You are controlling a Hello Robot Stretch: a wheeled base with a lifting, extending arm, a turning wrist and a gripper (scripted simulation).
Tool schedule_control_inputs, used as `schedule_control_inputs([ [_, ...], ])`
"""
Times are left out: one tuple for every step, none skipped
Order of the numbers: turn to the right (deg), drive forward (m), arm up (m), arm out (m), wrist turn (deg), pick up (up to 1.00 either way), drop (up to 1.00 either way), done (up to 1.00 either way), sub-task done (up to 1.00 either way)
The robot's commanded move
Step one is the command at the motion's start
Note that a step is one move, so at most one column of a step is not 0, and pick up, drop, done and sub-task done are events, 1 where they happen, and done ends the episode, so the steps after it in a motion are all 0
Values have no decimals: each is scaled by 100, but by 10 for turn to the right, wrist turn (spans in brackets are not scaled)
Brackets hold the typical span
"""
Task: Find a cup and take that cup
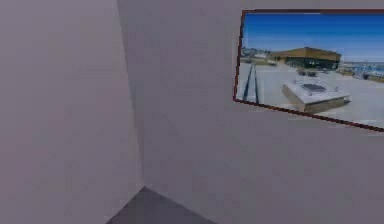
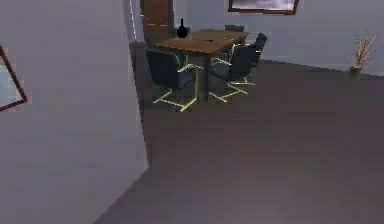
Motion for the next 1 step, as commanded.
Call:
schedule_control_inputs([
  [450,0,0,0,0,0,0,0,0],
])
